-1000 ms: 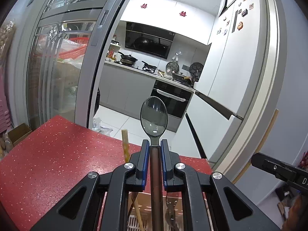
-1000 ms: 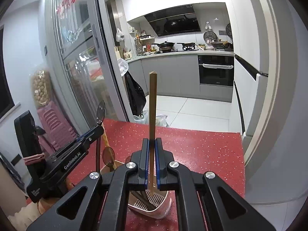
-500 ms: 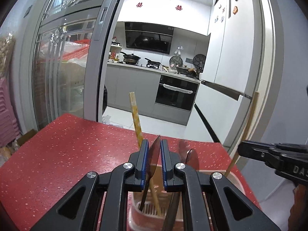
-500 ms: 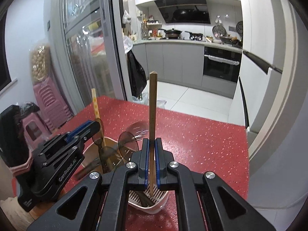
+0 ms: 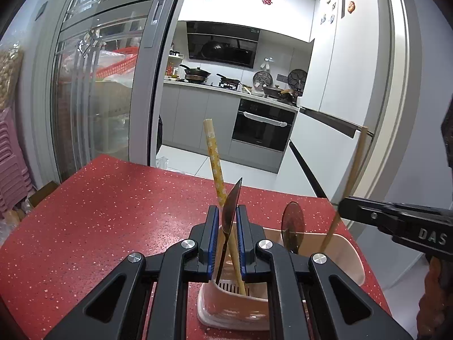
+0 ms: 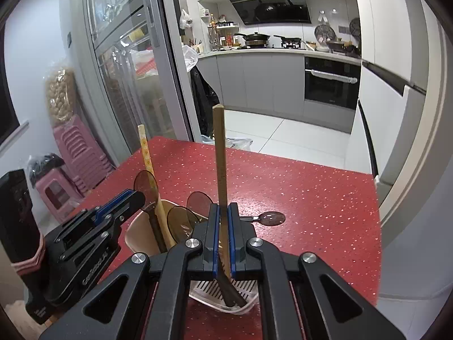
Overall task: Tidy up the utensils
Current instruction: 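Open the left tool releasing the spoon into the holder while the right tool releases the chopstick, then move both tools back over the remaining utensils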
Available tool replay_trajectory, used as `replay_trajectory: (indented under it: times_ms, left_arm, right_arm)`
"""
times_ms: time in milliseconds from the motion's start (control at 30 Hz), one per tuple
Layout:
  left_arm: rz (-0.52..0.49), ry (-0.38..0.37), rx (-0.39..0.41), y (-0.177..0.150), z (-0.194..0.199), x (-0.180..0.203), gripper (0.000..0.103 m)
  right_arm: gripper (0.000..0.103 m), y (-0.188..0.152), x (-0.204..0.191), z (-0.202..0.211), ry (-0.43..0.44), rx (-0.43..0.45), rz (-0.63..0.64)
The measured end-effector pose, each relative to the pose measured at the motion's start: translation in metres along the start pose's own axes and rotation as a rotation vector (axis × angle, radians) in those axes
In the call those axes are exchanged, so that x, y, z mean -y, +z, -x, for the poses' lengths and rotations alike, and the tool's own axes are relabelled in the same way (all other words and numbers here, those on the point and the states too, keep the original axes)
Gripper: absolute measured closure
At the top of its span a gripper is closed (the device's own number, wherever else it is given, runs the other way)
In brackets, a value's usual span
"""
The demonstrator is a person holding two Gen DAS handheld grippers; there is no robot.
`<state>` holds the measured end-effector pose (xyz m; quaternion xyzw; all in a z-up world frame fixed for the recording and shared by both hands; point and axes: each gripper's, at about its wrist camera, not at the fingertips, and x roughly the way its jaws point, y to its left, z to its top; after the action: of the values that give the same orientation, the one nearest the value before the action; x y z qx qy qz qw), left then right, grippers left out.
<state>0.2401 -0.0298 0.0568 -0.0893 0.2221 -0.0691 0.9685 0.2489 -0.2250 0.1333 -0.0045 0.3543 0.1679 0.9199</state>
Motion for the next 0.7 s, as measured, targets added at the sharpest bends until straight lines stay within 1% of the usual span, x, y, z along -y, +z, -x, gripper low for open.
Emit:
replay_trajectory:
  times_ms: [133,333,400,433,467,567,700]
  left_arm:
    - [-0.022,0.015,-0.042,0.000,0.005,0.000,0.066]
    - [-0.014,0.032,-0.129,-0.009,0.012,-0.013,0.066]
    - [-0.005,0.042,-0.150,-0.013,0.014,-0.018,0.066]
    - [0.001,0.046,-0.160,-0.015,0.015,-0.020,0.066]
    - [0.007,0.051,-0.172,-0.017,0.016,-0.022,0.066]
    - [0.016,0.057,-0.200,-0.021,0.019,-0.027,0.066]
    - [-0.020,0.080,-0.222,-0.026,0.021,-0.029,0.066]
  right_arm:
    - [0.096,0.005,0.003,-0.007,0.020,-0.022,-0.026]
    - [0.094,0.004,0.007,-0.015,0.028,-0.053,-0.061]
    - [0.083,0.002,0.007,-0.015,0.027,-0.061,-0.065]
    - [0.070,0.002,0.007,-0.015,0.028,-0.060,-0.069]
    - [0.062,0.001,0.008,-0.013,0.028,-0.055,-0.073]
    - [0.062,0.000,0.008,-0.006,0.034,-0.038,-0.085]
    - [0.060,-0.003,0.005,0.006,0.033,-0.019,-0.083]
